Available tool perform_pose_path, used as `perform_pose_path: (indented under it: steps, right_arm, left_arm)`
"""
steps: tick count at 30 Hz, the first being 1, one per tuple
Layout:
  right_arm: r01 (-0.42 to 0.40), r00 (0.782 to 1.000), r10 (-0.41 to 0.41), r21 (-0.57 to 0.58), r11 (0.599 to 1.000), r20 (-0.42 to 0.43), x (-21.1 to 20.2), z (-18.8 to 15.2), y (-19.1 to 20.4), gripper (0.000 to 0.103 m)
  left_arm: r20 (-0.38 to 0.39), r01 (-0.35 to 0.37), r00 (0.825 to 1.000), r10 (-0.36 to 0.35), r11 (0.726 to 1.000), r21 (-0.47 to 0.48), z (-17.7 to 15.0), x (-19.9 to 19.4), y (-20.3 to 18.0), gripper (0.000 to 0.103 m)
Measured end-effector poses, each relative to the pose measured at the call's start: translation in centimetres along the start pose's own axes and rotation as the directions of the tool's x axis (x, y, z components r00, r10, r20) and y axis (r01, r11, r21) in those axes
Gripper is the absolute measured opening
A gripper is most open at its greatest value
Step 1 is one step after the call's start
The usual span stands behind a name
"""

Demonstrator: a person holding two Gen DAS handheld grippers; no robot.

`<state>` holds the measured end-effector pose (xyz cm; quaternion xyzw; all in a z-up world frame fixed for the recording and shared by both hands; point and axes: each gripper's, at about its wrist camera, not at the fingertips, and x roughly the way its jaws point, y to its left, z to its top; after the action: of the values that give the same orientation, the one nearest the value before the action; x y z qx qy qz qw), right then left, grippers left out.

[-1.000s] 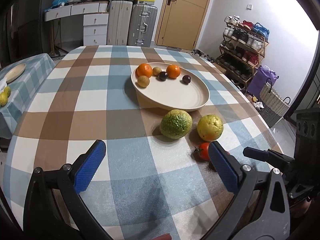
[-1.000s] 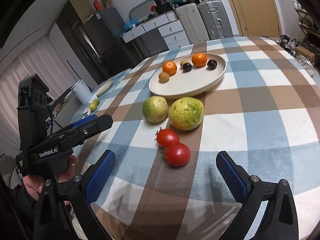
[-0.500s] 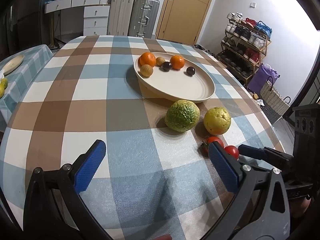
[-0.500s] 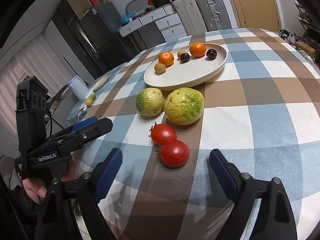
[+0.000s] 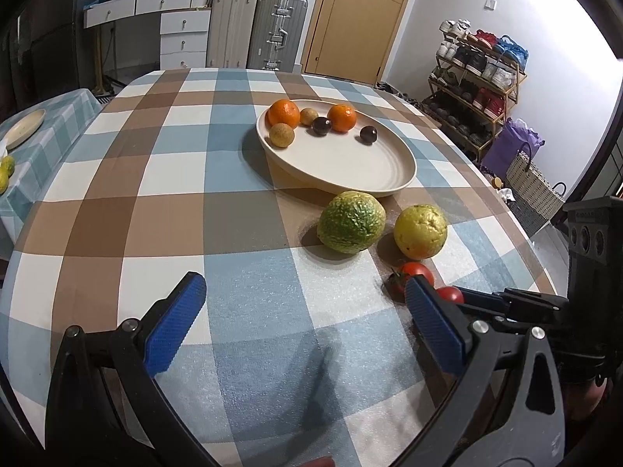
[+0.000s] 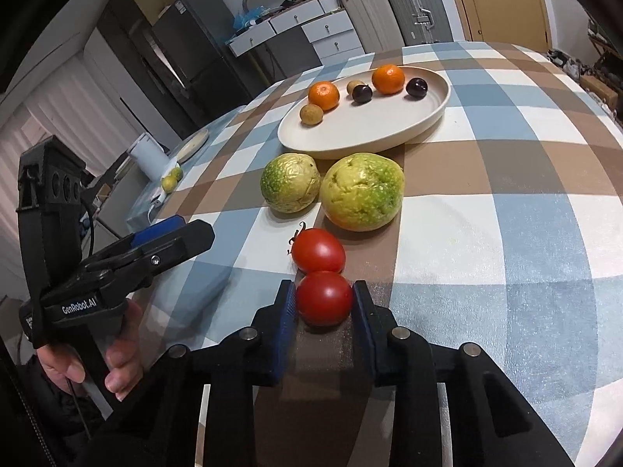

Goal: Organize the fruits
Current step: 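Close the right tool on a red tomato and lift it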

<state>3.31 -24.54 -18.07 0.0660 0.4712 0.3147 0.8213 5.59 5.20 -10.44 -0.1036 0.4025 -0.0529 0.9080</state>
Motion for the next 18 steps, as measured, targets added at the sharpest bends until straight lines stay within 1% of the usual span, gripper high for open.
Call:
perform_pose_path:
  steps: [7, 11, 18]
  right_arm:
    - [-0.017, 0.999, 0.017, 0.009, 1.0, 0.036, -0.9, -0.1, -0.3, 0.029]
    - [-0.032, 0.998, 0.031, 0.02, 0.999, 0.055, -1.5, -0.2, -0.6, 0.029]
    - [-0.02, 0.995, 0.017, 0.033, 0.999, 0.103, -3.1, -0.5, -1.7, 0.029]
  left_arm:
    - [-0.006, -0.009, 1.0, 0.009, 1.0, 0.021, 0.0, -0.1, -0.7, 0.102]
    - [0.009, -0.014, 1.0, 0.014, 0.999, 0.029, 0.1, -0.4, -1.1, 0.102]
    - [-0.023, 0.003, 1.0, -0.001, 0.997, 0.071, -0.1, 0.6, -2.9, 0.102]
